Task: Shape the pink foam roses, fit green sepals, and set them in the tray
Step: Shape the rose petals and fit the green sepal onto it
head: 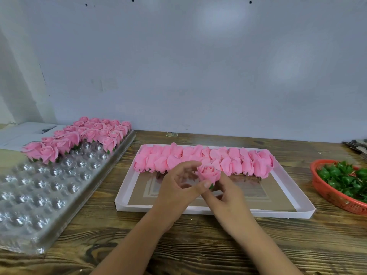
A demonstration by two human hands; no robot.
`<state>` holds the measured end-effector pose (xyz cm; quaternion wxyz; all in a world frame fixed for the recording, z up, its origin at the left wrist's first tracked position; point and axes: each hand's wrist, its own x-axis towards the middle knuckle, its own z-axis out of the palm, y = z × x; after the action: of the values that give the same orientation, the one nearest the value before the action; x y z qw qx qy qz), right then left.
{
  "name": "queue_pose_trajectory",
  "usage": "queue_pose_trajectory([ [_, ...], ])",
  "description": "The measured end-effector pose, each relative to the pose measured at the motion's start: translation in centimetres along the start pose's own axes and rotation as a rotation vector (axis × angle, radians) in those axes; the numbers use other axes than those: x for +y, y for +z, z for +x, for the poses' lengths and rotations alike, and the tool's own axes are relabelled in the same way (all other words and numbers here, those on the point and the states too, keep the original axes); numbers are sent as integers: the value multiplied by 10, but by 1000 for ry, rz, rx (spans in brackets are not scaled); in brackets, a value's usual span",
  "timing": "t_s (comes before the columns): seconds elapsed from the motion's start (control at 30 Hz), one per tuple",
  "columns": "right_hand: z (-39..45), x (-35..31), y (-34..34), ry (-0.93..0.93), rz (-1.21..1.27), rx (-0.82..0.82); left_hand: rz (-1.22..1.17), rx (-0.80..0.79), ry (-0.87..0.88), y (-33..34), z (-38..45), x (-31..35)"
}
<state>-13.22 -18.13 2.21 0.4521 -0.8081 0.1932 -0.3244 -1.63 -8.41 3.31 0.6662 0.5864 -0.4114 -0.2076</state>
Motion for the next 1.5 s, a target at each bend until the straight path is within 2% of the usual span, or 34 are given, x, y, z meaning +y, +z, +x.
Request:
queue_pose_trajectory([
  [0.17, -4, -1, 6, -97, -150, -88, -108, 6, 64, 0, -2, 5],
  [0.27, -5, -2, 11, -97, -135, -120, -125, -39, 56, 0, -3, 6],
  [0.47, -8, 4, 11, -109, -71, -1, 88, -164, 17, 2, -3, 0],
  [0.6, -7, -2, 10, -151, -108, 85, 15, -221, -70, 2, -1, -5],
  [0.83, -7, -3, 5, -101, -273, 123, -11, -67, 84, 1, -2, 3],
  [1.0, -8, 1, 10, -36, -319, 100, 4, -96, 61, 10, -6, 1],
  [1.3, -10, 3, 11, 13, -139, 242, 189, -200, 47, 13, -7, -2],
  [1.4, -11, 0, 9, 5, -117, 267, 146, -260, 25, 11, -7, 0],
  [1.5, -9, 1, 8, 24, -126, 262, 103, -249, 32, 9, -7, -1],
])
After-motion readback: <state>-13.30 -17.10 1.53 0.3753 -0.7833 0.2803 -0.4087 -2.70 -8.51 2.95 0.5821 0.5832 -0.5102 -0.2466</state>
